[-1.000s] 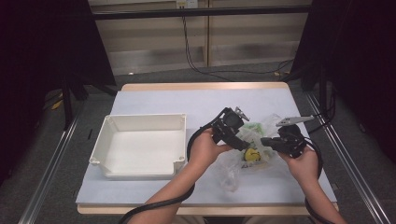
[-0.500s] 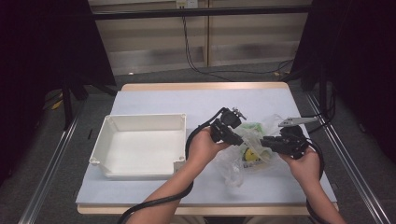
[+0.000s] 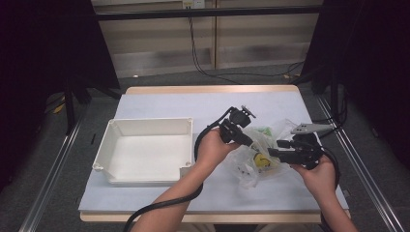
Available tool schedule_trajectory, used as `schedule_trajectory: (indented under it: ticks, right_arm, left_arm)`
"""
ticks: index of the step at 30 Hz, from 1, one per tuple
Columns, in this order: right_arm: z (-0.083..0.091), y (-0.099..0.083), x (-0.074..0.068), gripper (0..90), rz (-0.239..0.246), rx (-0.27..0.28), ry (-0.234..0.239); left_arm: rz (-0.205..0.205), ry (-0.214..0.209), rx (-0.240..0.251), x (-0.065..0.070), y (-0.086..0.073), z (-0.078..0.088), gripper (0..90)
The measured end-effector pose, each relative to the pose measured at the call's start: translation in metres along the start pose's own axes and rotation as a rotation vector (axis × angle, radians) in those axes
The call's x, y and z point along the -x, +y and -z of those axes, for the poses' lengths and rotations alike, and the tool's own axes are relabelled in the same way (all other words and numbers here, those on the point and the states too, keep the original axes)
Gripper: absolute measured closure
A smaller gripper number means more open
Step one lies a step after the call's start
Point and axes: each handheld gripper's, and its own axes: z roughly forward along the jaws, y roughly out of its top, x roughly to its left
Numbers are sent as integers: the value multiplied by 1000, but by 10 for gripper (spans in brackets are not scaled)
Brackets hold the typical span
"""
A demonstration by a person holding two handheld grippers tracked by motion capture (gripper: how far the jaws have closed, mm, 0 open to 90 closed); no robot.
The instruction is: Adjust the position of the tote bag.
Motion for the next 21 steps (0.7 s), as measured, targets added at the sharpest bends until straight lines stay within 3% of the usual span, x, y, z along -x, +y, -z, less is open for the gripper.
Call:
schedule_trajectory:
  ticks: [5,9,14,19,21]
  right_arm:
    - [-4,-2,-6,425,25,-21,-5]
    - [-8,-5,-7,386,25,-2,25]
    - [-8,-3,-12,349,45,-3,24]
    - [-11,-3,-12,367,62,-27,2]
    - [-17,-7,-7,440,64,-51,-19]
  left_arm:
    - [10,-7,-6,-4,2,1,853]
    - [36,0,-2,-8,4,5,854]
    - [47,5,-1,-13,5,9,854]
    - [65,-5,10,-13,4,9,854]
    - [62,-13,-1,-14,2,9,854]
